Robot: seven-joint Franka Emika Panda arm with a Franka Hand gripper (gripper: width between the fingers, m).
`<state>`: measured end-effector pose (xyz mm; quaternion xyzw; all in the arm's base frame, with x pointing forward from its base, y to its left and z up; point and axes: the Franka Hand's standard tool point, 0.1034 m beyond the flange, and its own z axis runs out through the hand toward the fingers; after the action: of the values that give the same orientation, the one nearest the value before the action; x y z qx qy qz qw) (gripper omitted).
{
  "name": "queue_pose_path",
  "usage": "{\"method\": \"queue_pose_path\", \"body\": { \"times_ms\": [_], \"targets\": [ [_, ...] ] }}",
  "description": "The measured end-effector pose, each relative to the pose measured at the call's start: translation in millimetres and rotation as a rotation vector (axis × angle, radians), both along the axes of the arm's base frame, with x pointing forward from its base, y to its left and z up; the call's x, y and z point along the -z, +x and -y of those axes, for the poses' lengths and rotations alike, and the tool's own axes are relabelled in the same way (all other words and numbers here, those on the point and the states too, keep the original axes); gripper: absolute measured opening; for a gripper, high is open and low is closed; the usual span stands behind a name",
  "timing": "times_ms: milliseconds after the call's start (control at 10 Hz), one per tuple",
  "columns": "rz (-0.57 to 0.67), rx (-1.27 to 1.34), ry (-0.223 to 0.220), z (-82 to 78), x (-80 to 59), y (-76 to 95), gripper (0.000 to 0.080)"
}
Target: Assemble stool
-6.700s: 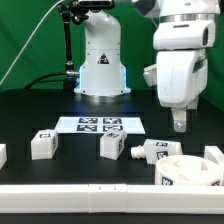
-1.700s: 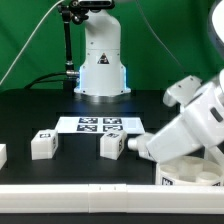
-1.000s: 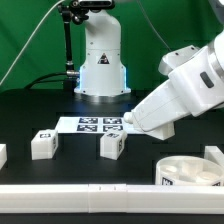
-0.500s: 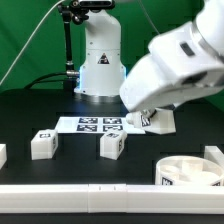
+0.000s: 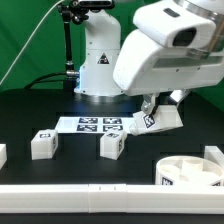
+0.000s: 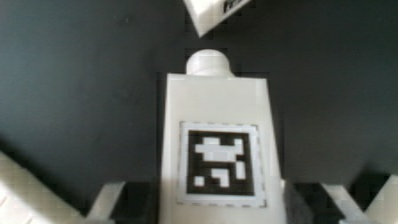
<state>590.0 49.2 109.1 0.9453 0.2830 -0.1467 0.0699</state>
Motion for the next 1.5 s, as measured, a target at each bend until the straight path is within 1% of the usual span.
{"method": "queue_pose_path", "body": {
  "times_ms": [100,200,300,400,500,600,700,800,900,1000,1100,1200,1300,1400,1500],
  "targets": [
    [0.036,0.102,0.024,-0.2,-2.3,-2.7,0.0337],
    [0.061,0.178,0.035,-1.5,-9.8,-6.7,0.0337],
    [0.148,0.209,0.094,-6.0,-17.6,-1.2,0.0337],
    [0.170,0.224,0.107,-6.4,-22.6,-6.8,0.0337],
    [0.218,0.217,0.123,-9.2,-27.2,0.8,0.0337],
    [0.295,0.205,0.148,-8.5,-27.0,7.3,0.0337],
    [0.404,0.188,0.181,-5.6,-26.5,10.9,0.0337],
    [0.424,0.196,0.190,-3.5,-23.6,4.7,0.0337],
    [0.430,0.279,0.226,-5.6,-24.9,5.4,0.0337],
    [0.436,0.352,0.262,-8.1,-26.9,8.3,0.0337],
    [0.541,0.376,0.307,-5.5,-31.0,20.1,0.0337],
    [0.602,0.345,0.301,-6.8,-28.1,18.0,0.0337],
    [0.577,0.347,0.299,-8.8,-23.9,12.8,0.0337],
    [0.578,0.349,0.299,-7.9,-24.6,13.8,0.0337],
    [0.575,0.346,0.302,-11.4,-22.1,13.1,0.0337]
  ]
}}
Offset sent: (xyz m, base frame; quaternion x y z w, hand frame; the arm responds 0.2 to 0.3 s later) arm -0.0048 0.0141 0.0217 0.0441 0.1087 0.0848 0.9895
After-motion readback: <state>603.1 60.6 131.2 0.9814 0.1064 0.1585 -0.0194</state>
